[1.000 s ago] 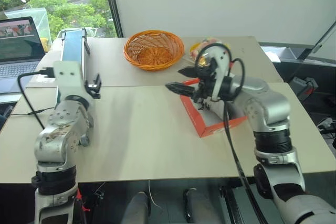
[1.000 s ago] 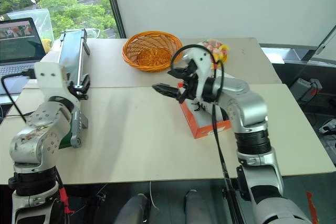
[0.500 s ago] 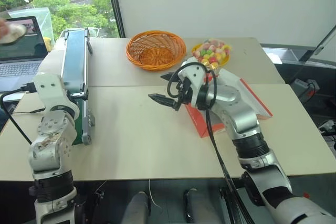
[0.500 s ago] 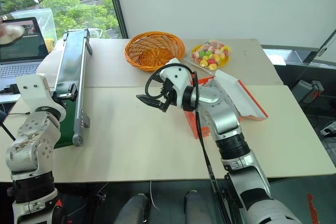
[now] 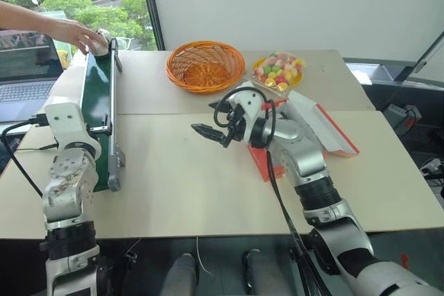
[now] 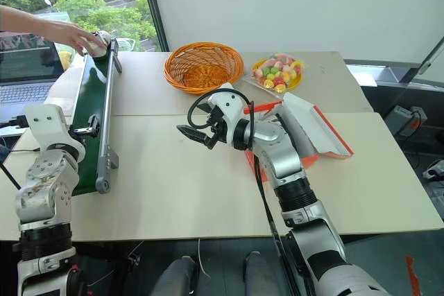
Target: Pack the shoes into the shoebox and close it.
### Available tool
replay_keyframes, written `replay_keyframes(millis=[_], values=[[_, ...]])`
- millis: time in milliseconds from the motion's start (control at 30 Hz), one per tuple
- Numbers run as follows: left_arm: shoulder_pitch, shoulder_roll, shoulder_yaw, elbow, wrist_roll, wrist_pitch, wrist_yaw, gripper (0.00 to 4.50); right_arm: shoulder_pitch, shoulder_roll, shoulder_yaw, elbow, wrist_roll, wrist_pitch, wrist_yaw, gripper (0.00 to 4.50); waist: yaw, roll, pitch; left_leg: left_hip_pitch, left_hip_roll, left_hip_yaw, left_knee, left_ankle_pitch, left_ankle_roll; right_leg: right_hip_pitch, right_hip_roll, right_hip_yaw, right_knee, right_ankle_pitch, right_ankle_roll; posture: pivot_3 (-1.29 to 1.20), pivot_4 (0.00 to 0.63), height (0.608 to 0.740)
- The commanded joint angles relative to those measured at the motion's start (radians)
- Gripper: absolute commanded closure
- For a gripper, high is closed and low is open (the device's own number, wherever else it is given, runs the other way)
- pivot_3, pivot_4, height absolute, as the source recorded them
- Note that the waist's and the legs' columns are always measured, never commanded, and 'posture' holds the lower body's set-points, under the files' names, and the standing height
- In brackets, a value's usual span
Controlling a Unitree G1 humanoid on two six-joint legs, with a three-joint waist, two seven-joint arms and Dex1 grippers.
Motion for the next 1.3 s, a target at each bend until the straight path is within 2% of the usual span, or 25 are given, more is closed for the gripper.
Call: replay_keyframes(millis=[33, 233, 467, 600, 967, 1067, 1200, 1300], values=[[-0.044, 0.004, 0.017, 0.005, 0.010, -0.026, 0.016, 0.03, -0.031, 0.007, -0.015, -0.005, -0.004, -0.039, -0.006, 0.00, 0.000, 0.000, 0.000, 0.000, 0.000, 0.000, 0.000, 0.000, 0.000, 0.000, 0.000, 0.000, 0.000, 0.000, 0.000, 0.00, 0.150, 0.740], [-0.062, 0.021, 0.027, 0.059, 0.013, -0.081, 0.003, 0.03, -0.036, 0.022, -0.008, 0.000, -0.016, -0.042, -0.022, 0.00, -0.004, 0.000, 0.000, 0.000, 0.000, 0.000, 0.000, 0.000, 0.000, 0.000, 0.000, 0.000, 0.000, 0.000, 0.000, 0.00, 0.150, 0.740], [-0.061, 0.063, 0.040, 0.265, 0.021, -0.264, -0.054, 0.03, 0.011, 0.053, 0.027, -0.078, -0.010, 0.004, -0.024, 0.00, -0.004, 0.000, 0.000, 0.001, 0.000, 0.000, 0.000, 0.000, 0.000, -0.001, 0.000, 0.000, 0.001, 0.000, 0.000, 0.00, 0.150, 0.740], [-0.106, 0.087, 0.084, 0.391, -0.013, -0.277, -0.054, 0.03, 0.013, 0.053, 0.032, -0.087, -0.013, 0.011, -0.030, 0.00, 0.001, 0.000, 0.000, 0.000, 0.000, 0.000, 0.000, 0.000, 0.000, 0.000, 0.000, 0.000, 0.001, 0.000, 0.000, 0.00, 0.150, 0.740], [-0.203, 0.150, 0.047, 0.557, -0.006, -0.346, -0.147, 0.03, 0.012, 0.051, 0.037, -0.091, -0.015, 0.017, -0.034, 0.00, -0.001, -0.001, 0.000, 0.001, 0.000, 0.000, 0.000, 0.000, 0.000, -0.001, 0.000, 0.000, 0.001, 0.000, 0.000, 0.00, 0.150, 0.740], [-0.221, 0.151, 0.042, 0.595, -0.003, -0.354, -0.160, 0.03, 0.019, 0.046, 0.043, -0.100, -0.007, 0.023, -0.016, 0.00, -0.004, -0.001, 0.000, 0.001, 0.000, 0.000, 0.000, 0.000, 0.000, -0.001, 0.000, -0.001, 0.001, 0.000, 0.000, 0.00, 0.150, 0.740], [-0.230, 0.147, 0.031, 0.637, 0.002, -0.369, -0.165, 0.03, 0.045, 0.015, 0.069, -0.161, 0.040, 0.037, 0.093, 0.00, -0.003, -0.001, 0.000, 0.000, 0.000, 0.000, 0.000, 0.000, 0.000, -0.001, 0.000, -0.001, 0.001, 0.000, 0.000, 0.00, 0.150, 0.740], [-0.234, 0.143, 0.024, 0.668, 0.003, -0.387, -0.169, 0.03, 0.045, 0.013, 0.059, -0.170, 0.046, 0.052, 0.090, 0.00, -0.004, -0.001, 0.000, 0.000, 0.000, 0.000, 0.000, 0.000, 0.000, -0.001, 0.000, -0.001, 0.001, 0.000, 0.000, 0.00, 0.150, 0.740]])
